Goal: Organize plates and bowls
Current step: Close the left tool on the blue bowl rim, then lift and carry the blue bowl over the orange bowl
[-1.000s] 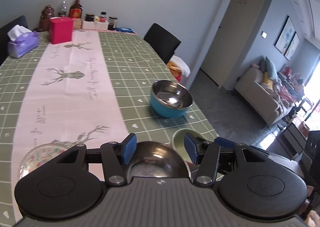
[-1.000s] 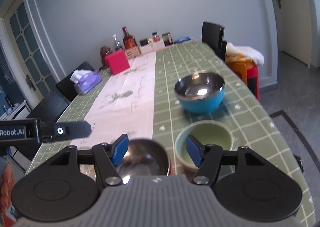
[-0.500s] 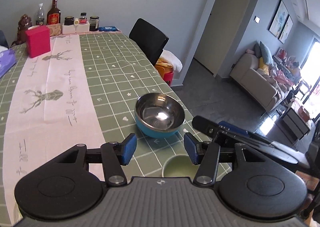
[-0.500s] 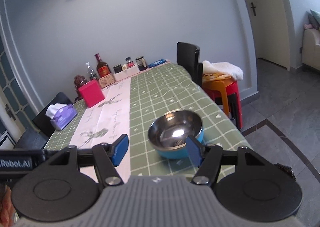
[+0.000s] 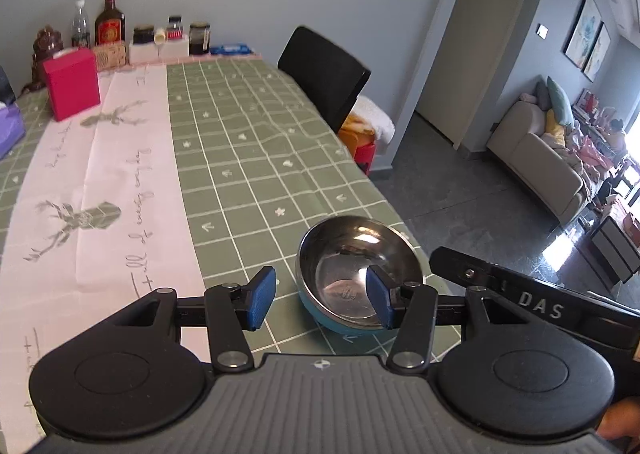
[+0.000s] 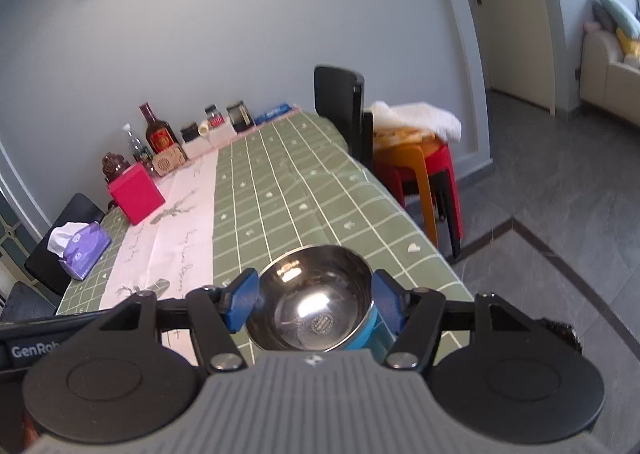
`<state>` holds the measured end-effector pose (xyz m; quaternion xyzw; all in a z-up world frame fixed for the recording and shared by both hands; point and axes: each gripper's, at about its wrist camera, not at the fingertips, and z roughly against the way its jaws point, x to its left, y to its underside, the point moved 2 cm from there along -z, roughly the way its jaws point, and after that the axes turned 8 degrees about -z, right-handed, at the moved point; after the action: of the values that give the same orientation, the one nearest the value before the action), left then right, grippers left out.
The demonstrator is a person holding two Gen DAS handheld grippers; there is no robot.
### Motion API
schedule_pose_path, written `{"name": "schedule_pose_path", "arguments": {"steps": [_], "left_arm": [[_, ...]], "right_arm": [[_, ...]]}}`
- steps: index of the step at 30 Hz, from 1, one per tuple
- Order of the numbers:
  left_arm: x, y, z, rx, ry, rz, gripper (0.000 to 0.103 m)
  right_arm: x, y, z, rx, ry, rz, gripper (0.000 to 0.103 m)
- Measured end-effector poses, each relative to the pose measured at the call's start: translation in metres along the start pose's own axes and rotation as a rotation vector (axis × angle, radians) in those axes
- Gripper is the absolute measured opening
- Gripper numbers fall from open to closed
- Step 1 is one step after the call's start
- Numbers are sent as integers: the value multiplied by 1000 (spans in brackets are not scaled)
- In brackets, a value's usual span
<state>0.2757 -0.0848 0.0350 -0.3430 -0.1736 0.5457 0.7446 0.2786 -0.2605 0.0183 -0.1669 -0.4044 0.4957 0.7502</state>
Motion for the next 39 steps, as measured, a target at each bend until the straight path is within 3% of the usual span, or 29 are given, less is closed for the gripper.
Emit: {"name": "schedule_pose_path", "arguments": {"steps": [7,15,20,27,34,39], "left_arm": [[16,6,-46,94,-4,23,56],[20,1,-76,131,8,51,50],[18,-1,-90,144,-4,45,42],[13,1,-106,173,-9,47,36],[8,4,-111,197,-15,38,17],[2,4,-109,200,-34,19,15]], "right_arm": [[-21,0,-31,102,37,-78,59],[-34,2,-61,184,80,-128,37],[-37,5,-69,206,101,-124,28],[-39,6,-72,217,106,-129,23],[-44,6,-74,232,75,-179,17],[-43,7,-73,233,75,-181,15]]}}
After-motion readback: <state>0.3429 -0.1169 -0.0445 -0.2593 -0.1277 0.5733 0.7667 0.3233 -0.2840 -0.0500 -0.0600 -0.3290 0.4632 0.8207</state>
